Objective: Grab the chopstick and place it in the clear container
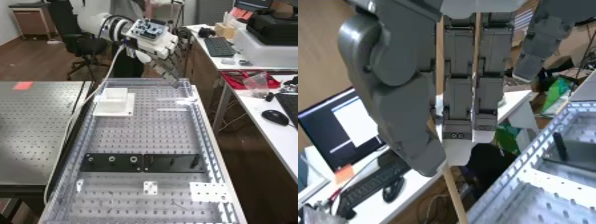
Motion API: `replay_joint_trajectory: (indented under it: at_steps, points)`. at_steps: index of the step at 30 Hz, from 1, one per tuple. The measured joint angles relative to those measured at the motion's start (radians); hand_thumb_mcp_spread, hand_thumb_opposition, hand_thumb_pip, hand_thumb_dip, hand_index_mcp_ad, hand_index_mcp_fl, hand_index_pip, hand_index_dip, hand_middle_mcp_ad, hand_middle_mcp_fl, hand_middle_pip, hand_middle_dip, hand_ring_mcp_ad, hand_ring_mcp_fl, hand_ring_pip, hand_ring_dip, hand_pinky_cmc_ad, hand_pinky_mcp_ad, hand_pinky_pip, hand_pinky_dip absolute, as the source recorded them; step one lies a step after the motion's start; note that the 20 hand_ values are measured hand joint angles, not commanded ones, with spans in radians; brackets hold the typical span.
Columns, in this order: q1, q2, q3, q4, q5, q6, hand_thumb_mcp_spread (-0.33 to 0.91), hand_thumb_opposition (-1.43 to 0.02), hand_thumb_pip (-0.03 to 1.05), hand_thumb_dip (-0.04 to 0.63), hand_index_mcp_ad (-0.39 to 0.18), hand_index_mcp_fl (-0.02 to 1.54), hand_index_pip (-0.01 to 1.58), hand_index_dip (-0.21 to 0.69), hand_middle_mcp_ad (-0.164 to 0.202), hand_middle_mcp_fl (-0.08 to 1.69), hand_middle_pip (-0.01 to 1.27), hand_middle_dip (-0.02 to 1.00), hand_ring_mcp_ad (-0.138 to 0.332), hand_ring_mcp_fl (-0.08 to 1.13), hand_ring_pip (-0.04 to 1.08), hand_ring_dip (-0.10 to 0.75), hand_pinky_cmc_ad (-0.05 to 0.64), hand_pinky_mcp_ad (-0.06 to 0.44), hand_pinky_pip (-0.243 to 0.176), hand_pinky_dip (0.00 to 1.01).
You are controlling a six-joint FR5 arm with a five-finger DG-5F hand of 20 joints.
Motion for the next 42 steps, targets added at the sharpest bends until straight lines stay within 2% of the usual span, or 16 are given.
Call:
replay_joint_trajectory:
  at_steps: [6,15,22,26,31,34,42]
  points:
    - [0.038,-0.053,0.06,-0.065,0.038,0.007,0.63,-1.08,0.58,0.26,-0.093,1.07,0.8,0.075,0.04,1.15,0.53,0.62,0.028,0.91,0.09,0.429,0.387,0.265,0.035,0.18]
    - [0.064,-0.133,0.174,-0.141,0.084,-0.08,0.63,-1.08,0.58,0.26,-0.098,1.07,0.8,0.075,0.038,1.15,0.53,0.62,0.019,0.93,0.09,0.429,0.387,0.274,0.035,0.18]
    - [0.067,-0.214,0.295,-0.274,0.073,-0.106,0.62,-1.09,0.58,0.26,-0.101,1.07,0.8,0.075,0.042,1.15,0.53,0.62,0.014,0.95,0.09,0.429,0.386,0.274,0.035,0.18]
    - [0.068,-0.254,0.352,-0.348,0.064,-0.095,0.61,-1.09,0.58,0.26,-0.106,1.07,0.8,0.075,0.042,1.17,0.53,0.62,0.003,0.95,0.09,0.429,0.386,0.271,0.037,0.18]
    - [0.067,-0.3,0.409,-0.436,0.06,-0.04,0.58,-1.09,0.58,0.26,-0.108,1.08,0.79,0.079,0.038,1.24,0.53,0.62,0.0,0.94,0.08,0.429,0.387,0.276,0.033,0.18]
    - [0.065,-0.316,0.428,-0.464,0.058,-0.01,0.58,-1.09,0.58,0.26,-0.108,1.09,0.78,0.079,0.042,1.24,0.53,0.62,0.0,0.94,0.08,0.429,0.387,0.276,0.037,0.18]
    - [0.061,-0.341,0.454,-0.487,0.054,0.004,0.58,-1.09,0.58,0.26,-0.108,1.08,0.76,0.082,0.042,1.23,0.53,0.62,0.003,0.94,0.08,0.429,0.387,0.276,0.037,0.18]
